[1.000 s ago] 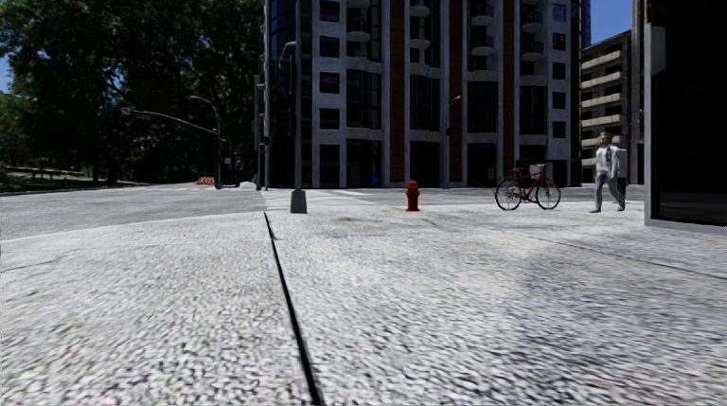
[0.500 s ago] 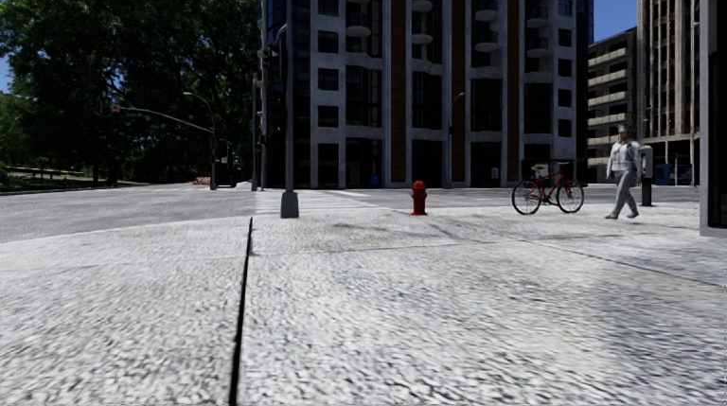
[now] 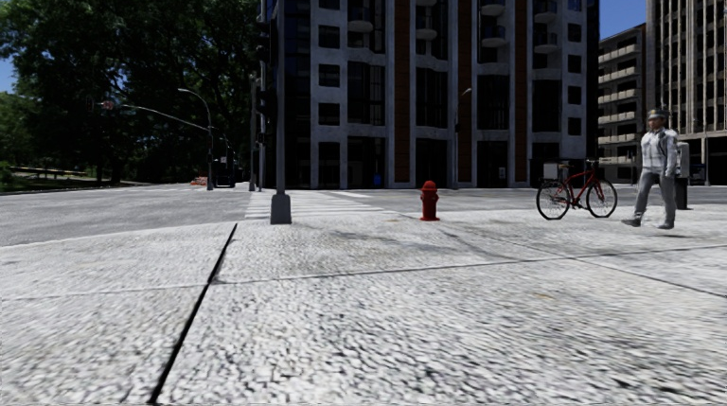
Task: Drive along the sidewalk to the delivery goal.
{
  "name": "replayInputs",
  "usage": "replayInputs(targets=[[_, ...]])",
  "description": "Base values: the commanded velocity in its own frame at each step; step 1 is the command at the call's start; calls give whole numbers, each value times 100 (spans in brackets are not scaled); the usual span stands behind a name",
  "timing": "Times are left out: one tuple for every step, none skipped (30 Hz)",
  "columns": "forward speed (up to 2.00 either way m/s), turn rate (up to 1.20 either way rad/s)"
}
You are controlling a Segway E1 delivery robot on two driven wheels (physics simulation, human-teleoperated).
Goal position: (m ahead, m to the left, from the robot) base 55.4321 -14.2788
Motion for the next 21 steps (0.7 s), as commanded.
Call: replayInputs(targets=[[200, 3], [200, 0], [200, 0], [200, 0], [200, 0], [200, 0], [200, 0], [200, 0], [200, 20], [200, 20], [200, 20], [200, 20], [200, 20], [200, 20], [200, 20], [200, 20], [200, 20], [200, 20], [200, 20], [200, 20], [200, 20]])
